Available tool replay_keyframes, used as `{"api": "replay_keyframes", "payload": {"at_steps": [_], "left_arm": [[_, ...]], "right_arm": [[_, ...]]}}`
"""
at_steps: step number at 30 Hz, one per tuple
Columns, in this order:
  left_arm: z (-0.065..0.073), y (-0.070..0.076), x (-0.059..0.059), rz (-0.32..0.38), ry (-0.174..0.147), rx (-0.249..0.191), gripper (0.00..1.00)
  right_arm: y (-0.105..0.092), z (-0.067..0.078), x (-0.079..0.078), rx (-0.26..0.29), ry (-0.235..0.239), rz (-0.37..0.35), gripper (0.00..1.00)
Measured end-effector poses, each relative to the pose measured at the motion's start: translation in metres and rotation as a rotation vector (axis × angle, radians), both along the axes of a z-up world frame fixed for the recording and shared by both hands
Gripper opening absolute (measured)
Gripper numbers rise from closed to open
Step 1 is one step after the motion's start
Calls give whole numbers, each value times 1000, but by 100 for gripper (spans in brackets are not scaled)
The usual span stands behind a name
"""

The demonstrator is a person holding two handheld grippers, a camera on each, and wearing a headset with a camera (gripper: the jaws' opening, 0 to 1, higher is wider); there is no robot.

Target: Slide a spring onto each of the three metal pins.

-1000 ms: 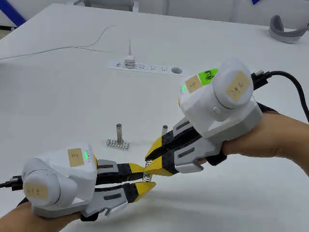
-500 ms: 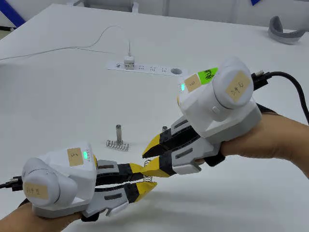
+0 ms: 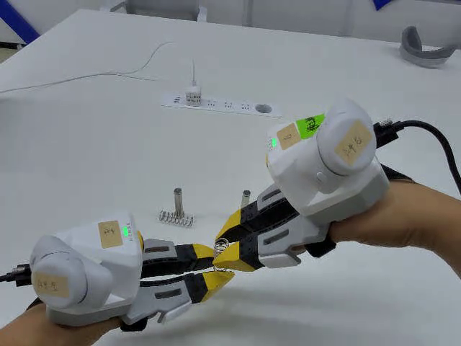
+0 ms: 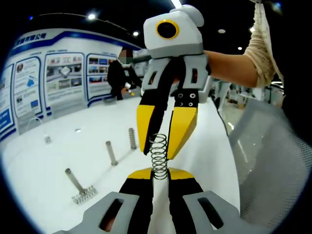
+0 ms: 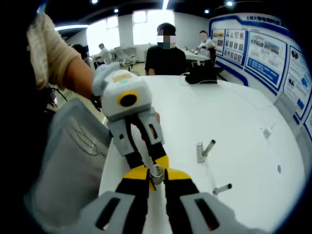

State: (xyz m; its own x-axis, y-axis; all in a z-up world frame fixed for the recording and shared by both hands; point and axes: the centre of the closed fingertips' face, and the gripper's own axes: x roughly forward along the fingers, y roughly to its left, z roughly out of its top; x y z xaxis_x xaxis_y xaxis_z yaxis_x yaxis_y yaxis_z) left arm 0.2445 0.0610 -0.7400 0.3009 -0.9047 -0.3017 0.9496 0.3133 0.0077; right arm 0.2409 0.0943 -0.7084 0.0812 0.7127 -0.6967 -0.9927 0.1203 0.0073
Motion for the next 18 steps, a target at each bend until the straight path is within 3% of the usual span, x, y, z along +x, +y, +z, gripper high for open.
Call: {"api": "replay_keyframes", "payload": {"at_steps": [14,18], "left_arm": [[2,1,4,27,-11,-3,12],[2,2,5,33,-3,-6,16]], "right_arm": [[0,2,5,15,-12,-20,12],[0,2,6,17,-14,-24,12]]}}
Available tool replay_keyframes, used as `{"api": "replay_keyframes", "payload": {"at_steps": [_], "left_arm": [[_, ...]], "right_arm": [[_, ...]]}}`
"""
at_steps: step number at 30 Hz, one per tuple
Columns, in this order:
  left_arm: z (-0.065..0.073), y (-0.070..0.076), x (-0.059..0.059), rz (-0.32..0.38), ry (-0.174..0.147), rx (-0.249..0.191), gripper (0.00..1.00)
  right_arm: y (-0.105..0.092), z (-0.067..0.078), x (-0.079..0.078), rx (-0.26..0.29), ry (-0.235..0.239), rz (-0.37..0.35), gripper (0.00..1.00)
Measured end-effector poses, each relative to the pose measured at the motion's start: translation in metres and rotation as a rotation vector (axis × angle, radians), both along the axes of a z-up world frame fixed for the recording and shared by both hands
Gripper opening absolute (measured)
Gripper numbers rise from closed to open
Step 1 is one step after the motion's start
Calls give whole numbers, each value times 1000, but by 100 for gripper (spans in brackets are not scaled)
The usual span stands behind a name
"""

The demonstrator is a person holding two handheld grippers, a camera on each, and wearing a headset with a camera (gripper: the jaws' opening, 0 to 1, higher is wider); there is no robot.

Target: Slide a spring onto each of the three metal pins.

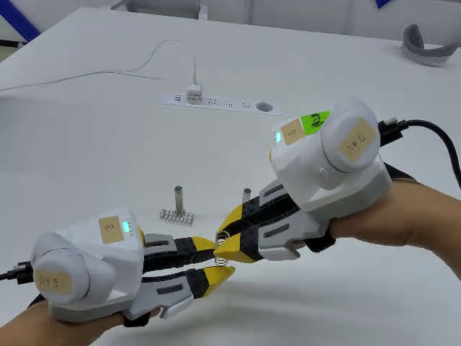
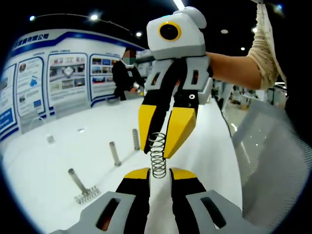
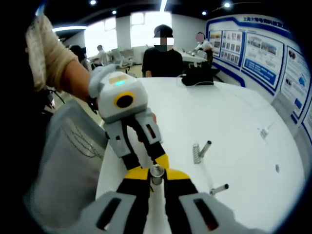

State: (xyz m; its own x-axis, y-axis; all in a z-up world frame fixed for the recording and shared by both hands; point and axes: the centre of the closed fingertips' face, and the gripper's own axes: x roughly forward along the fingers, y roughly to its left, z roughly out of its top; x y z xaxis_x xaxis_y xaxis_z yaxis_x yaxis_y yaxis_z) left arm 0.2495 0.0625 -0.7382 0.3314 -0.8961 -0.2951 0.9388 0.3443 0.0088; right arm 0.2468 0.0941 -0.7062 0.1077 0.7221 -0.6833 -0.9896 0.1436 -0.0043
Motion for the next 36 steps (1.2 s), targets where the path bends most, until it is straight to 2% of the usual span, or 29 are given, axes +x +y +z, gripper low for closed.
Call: {"api": "replay_keyframes", "payload": {"at_steps": [3,12,14,20,23,36], "left_arm": [[0,0,0,4,17,-10,22],[-1,2,-1,16,41,-22,34],[-2,4,-2,20,55,-23,37],[-2,11,1,42,64,-28,43],[-3,15,2,61,81,-27,50],[-2,28,8,118,84,-31,62]], "right_arm": [[-1,1,2,2,-2,-7,12],[-4,3,6,11,-5,-27,12],[-6,4,8,14,-5,-34,12],[-9,7,13,23,-10,-56,12],[-10,9,16,29,-15,-68,12],[-17,14,25,42,-26,-107,12]]}}
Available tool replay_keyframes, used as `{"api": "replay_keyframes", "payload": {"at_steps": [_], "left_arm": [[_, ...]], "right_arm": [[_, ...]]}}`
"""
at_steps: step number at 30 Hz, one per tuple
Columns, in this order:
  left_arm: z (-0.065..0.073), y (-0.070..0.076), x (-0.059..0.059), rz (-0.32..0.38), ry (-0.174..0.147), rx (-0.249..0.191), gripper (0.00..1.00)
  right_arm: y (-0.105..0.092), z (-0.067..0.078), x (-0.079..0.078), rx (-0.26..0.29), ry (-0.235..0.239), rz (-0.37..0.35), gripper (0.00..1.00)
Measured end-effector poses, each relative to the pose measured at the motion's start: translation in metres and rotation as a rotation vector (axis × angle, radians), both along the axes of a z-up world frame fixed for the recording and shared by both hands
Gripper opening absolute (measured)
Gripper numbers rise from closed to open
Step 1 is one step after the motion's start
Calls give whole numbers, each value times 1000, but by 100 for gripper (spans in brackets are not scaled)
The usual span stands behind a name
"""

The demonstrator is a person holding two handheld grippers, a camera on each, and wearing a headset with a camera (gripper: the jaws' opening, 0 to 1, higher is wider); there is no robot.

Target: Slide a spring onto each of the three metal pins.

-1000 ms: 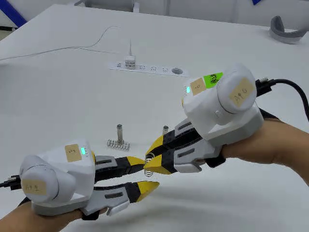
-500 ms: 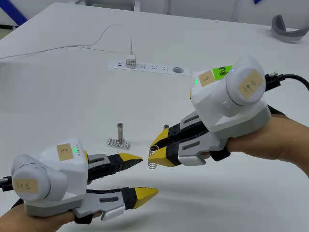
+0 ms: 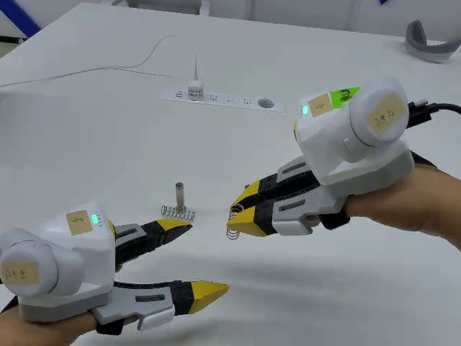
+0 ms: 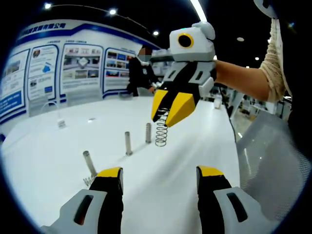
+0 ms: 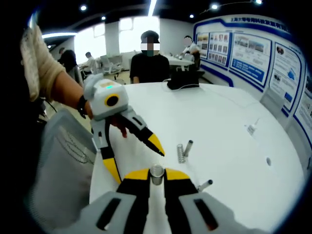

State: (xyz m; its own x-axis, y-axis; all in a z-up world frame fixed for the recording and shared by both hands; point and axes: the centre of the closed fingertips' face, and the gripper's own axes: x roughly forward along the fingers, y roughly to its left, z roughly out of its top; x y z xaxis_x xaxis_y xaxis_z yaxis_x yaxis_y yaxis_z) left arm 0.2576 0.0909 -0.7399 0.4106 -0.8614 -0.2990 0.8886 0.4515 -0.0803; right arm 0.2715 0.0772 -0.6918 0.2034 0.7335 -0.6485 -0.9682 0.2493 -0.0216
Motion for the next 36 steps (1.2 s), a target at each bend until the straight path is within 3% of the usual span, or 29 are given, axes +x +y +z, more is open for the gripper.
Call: {"api": "replay_keyframes", "payload": {"at_steps": [16,36], "left_arm": [[2,19,5,74,-1,-3,68],[3,30,7,113,2,-12,68]], "right_arm": [[-9,3,12,5,-15,-43,12],[-28,6,54,5,-67,-181,12]]}}
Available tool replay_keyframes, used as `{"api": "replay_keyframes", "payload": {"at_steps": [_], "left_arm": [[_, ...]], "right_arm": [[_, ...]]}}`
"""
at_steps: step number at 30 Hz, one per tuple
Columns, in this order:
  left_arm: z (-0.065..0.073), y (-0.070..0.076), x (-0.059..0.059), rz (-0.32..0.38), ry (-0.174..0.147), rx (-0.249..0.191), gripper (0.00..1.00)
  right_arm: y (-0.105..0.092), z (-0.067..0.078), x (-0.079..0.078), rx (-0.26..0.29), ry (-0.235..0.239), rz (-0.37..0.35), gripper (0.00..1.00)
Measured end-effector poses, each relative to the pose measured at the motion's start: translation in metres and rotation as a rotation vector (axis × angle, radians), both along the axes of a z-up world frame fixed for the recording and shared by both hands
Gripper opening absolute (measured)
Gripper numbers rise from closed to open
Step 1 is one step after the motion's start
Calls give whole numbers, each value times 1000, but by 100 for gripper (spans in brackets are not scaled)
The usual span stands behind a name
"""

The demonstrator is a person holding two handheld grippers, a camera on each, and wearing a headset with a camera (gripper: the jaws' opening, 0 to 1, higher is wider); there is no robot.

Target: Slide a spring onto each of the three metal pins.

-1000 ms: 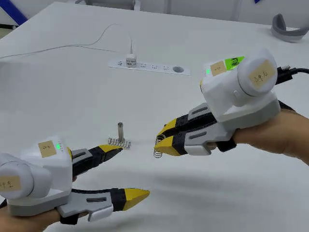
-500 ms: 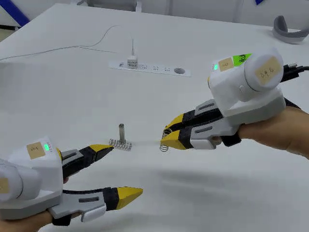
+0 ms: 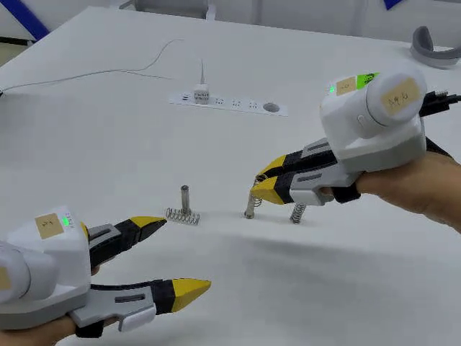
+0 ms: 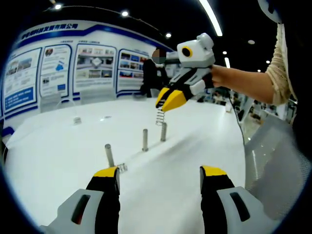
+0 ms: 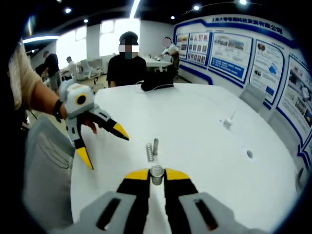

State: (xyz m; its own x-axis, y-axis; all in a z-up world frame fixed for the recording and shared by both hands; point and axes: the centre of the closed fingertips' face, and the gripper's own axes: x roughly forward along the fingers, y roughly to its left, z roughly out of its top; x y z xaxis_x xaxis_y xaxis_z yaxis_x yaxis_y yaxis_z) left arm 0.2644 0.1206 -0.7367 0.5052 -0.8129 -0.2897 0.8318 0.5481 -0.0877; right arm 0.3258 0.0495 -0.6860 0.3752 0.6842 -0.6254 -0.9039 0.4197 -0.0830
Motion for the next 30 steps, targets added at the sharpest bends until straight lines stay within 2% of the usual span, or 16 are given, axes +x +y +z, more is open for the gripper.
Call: {"api": "replay_keyframes", "payload": {"at_steps": [19,30], "left_arm": [[-3,0,0,3,9,-1,67],[-5,2,1,8,16,-3,67]], "right_arm": [[-8,-10,34,23,-10,-116,12],[-8,-21,38,26,18,-135,12]]}}
